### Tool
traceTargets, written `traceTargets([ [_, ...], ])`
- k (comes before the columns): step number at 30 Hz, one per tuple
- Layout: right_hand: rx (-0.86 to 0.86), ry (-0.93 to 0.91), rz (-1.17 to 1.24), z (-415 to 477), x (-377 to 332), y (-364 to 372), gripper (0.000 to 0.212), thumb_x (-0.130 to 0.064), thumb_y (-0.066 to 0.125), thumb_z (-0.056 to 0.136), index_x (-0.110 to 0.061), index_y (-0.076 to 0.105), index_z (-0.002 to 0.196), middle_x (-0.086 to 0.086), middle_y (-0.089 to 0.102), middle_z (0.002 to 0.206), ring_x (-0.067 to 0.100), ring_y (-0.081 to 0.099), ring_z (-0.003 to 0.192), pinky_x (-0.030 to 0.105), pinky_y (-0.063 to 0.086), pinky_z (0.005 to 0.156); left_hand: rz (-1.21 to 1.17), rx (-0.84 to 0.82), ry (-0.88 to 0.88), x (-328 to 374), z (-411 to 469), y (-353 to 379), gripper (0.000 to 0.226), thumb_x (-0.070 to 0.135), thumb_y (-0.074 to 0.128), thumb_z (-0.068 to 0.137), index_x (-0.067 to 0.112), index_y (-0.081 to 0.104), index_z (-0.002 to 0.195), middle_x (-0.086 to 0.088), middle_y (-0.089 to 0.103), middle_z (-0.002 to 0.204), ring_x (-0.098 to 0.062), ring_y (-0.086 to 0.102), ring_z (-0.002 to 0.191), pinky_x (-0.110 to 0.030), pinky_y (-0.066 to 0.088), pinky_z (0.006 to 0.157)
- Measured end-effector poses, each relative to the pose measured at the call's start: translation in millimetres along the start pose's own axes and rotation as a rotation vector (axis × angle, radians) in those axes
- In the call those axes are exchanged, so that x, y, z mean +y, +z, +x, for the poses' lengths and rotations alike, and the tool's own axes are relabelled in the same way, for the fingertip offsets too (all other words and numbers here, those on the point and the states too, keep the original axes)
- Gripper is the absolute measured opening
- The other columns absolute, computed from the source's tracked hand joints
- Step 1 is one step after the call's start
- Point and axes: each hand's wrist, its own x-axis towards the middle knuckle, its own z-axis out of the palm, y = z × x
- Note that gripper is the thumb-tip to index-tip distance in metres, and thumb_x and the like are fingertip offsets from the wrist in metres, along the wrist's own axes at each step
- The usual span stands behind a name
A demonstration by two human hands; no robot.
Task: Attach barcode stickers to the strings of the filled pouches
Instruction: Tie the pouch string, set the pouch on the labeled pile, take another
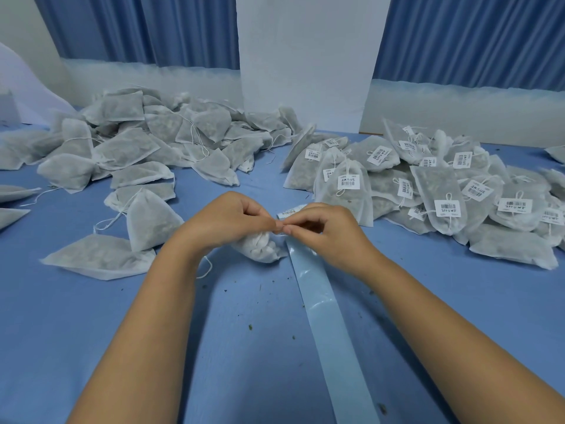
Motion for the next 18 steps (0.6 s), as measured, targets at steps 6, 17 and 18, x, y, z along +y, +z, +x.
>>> traceTargets([
  [6,-0.113,0.164,0.104,2.5,-2.0,-2.4,0.006,-0.014,0.069,0.090,-0.011,0.074,0.087,-0.011,0.067,0.071,0.007,0.055,0.065,0.021,0.044,0.066,-0.055,0.057,0.064,-2.1,2.9,4.0,0.017,0.029,0.079,0.082,0.017,0.076,0.071,0.007,0.065,0.063,-0.001,0.051,0.059,-0.010,0.038,0.053],
  [17,-0.127,0.205,0.200,2.9,-7.8,-7.1,0.007,-0.010,0.066,0.092,-0.012,0.071,0.088,-0.006,0.068,0.073,0.009,0.061,0.070,0.021,0.050,0.067,-0.082,-0.003,0.093,-3.1,2.6,3.4,0.016,0.030,0.071,0.089,0.017,0.076,0.080,0.002,0.065,0.070,-0.004,0.052,0.063,-0.009,0.039,0.056],
  [18,-0.105,0.195,0.205,2.6,-7.3,-7.5,0.010,-0.006,0.066,0.091,-0.015,0.071,0.088,-0.005,0.069,0.075,0.011,0.062,0.072,0.023,0.051,0.070,-0.079,-0.006,0.075,-3.3,2.8,3.1,0.017,0.031,0.070,0.090,0.019,0.076,0.078,0.003,0.065,0.071,-0.004,0.053,0.064,-0.010,0.041,0.057],
])
